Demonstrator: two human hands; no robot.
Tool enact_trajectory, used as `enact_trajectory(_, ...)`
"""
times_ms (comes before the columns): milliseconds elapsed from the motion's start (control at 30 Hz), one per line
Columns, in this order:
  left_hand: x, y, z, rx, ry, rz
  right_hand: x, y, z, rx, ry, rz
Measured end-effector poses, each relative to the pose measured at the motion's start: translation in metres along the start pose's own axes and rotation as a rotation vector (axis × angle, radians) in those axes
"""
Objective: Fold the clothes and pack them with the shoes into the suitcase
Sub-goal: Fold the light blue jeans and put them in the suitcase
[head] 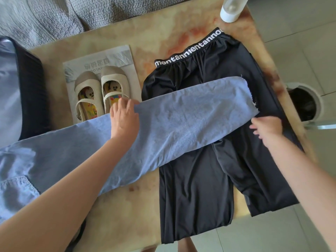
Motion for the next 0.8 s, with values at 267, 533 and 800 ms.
enact_trajectory(267,0.047,-0.02,-0.005,-0.073,-0.252,0.071,0.038,-0.029,-0.009,-0.336,-0.144,-0.084)
enact_trajectory(533,0.062,-0.031,-0.026,0.054,-0.289,0.175,0.047,-0.04,-0.016,-0.414,-0.109,-0.107)
enact_trajectory(800,0.063,-0.038,-0.061,0.26,-0.208,0.393,0.06,-0.042,0.011,-0.352,0.062,-0.163)
Point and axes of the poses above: each hand's wrist, its own x-axis away from the middle knuckle, its own y-axis out of the back of the hand, z = x × y, the point moved 3 cm from there along -x, towards the middle knuckle, and after that the axes turned 3 degrees about -x, right-handed, at the moved point
